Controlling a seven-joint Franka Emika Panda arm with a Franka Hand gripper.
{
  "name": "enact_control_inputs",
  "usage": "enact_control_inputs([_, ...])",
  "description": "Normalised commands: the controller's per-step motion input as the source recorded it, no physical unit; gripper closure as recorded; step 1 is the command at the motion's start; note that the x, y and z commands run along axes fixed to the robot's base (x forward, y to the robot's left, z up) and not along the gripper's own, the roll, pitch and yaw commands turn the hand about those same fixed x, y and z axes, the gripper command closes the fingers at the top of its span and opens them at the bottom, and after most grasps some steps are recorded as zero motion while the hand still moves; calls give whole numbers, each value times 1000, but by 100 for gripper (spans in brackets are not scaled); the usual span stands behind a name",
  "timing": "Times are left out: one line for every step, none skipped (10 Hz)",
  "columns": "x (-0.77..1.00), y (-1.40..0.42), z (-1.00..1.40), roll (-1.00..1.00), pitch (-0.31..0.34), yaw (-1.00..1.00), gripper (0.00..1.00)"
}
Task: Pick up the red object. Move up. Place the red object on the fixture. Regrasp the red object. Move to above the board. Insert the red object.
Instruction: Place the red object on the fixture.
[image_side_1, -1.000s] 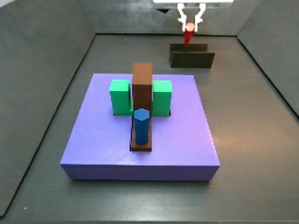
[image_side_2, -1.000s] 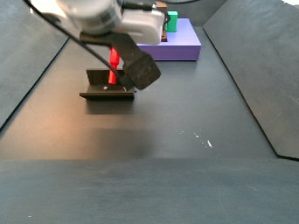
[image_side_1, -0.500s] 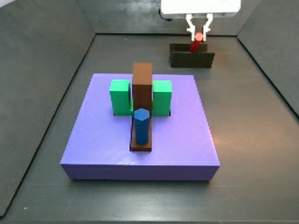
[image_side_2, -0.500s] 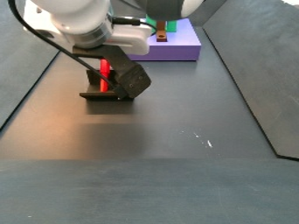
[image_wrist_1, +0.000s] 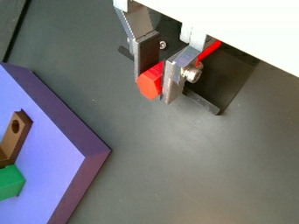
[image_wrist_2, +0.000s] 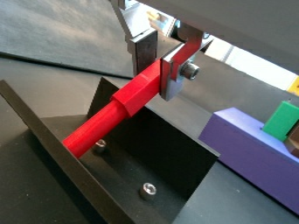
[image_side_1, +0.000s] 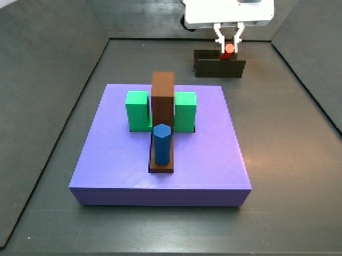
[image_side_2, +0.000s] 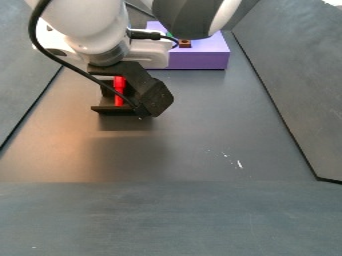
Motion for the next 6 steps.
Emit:
enact_control_inputs([0, 0, -26, 183, 0, 0, 100])
enact_control_inputs([0, 0, -34, 109, 0, 0, 100])
enact_control_inputs([0, -86, -20, 294, 0, 29, 100])
enact_control_inputs([0, -46, -40, 240, 0, 9, 100])
enact_control_inputs([0, -37, -40, 174, 0, 0, 100])
enact_control_inputs([0, 0, 0, 0, 0, 0, 100])
